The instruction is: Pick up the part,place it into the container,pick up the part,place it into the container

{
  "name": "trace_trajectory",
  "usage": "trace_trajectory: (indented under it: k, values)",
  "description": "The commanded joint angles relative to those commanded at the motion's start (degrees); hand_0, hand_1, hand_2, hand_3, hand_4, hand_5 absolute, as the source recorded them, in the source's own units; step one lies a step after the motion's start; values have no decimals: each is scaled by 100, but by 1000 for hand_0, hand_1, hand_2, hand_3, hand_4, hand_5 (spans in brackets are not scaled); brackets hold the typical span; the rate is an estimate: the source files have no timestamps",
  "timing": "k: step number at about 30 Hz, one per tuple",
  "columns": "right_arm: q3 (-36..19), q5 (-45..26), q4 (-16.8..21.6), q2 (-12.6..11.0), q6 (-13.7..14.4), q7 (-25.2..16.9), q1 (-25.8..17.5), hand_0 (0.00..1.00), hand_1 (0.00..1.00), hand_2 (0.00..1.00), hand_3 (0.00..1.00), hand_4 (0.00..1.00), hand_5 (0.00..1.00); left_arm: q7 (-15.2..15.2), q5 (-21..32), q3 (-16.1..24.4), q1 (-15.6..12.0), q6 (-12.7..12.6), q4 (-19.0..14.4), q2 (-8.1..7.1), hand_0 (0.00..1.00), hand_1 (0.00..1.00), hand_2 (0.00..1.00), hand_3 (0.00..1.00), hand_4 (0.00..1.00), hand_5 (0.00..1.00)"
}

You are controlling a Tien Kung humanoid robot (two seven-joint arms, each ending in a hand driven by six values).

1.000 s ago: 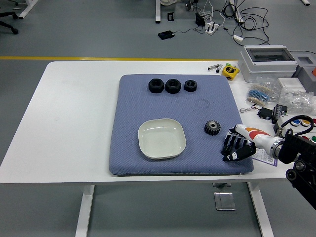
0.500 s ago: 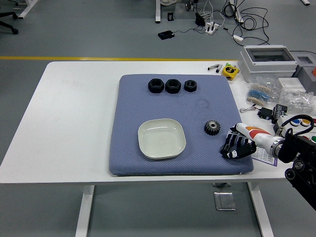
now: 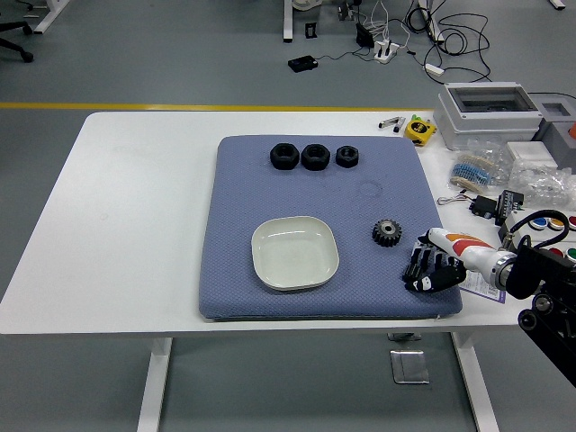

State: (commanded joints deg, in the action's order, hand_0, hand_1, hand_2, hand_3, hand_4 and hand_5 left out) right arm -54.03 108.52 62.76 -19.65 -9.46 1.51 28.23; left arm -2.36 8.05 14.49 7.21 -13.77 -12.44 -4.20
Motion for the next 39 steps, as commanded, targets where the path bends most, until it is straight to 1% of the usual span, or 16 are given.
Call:
trace_trajectory:
  k: [3,4,9,10,15,16,21,22,27,28,33,39]
  values:
    - [2,-4,6,-3,21,5,7,148,249,363,424,910,129,0,-2,0,3,1,1,1,696,613,651,560,569,586]
    - [4,-1,9,-6,24,15,11,102,192,330,393,819,249,-2,2,-3,3,2,1,0,696,613,651,560,569,586]
    - [18,30,11,-13,10,21,16,102,192,330,393,819,249,-3,6,-6,5,3,1,-1,696,613,651,560,569,586]
    - [21,49,10,-13,8,23,16,48,155,298,368,755,358,-3,8,-7,5,4,1,-2,696,613,651,560,569,586]
    - [32,61,-26,-7,-42,17,16,48,155,298,368,755,358,-4,11,-12,8,4,0,-3,696,613,651,560,569,586]
    - [32,56,-31,-7,-47,18,15,22,121,262,318,736,404,-5,16,-13,9,3,1,-3,696,613,651,559,569,587]
    - [36,-1,-30,-12,-23,17,16,22,121,262,318,736,404,-1,6,-4,9,2,2,-1,696,613,651,559,569,587]
    - [40,-9,-28,-12,-15,15,16,2,56,193,248,723,434,0,4,-2,8,1,2,0,696,613,652,559,569,587]
    - [56,-33,-8,-6,24,-7,10,2,56,193,248,723,434,6,-12,6,0,-1,2,2,696,613,652,559,569,587]
    - [57,-38,0,-7,26,-9,9,2,58,197,243,719,457,7,-14,9,-2,-1,2,3,695,614,653,560,569,587]
    - [44,-87,51,-19,55,-29,9,2,58,197,243,719,457,16,-40,27,-12,-3,4,4,695,614,653,560,569,587]
    - [-40,-203,237,-26,117,-72,-9,2,60,202,252,716,465,23,-65,43,-24,-8,3,2,696,615,653,559,569,586]
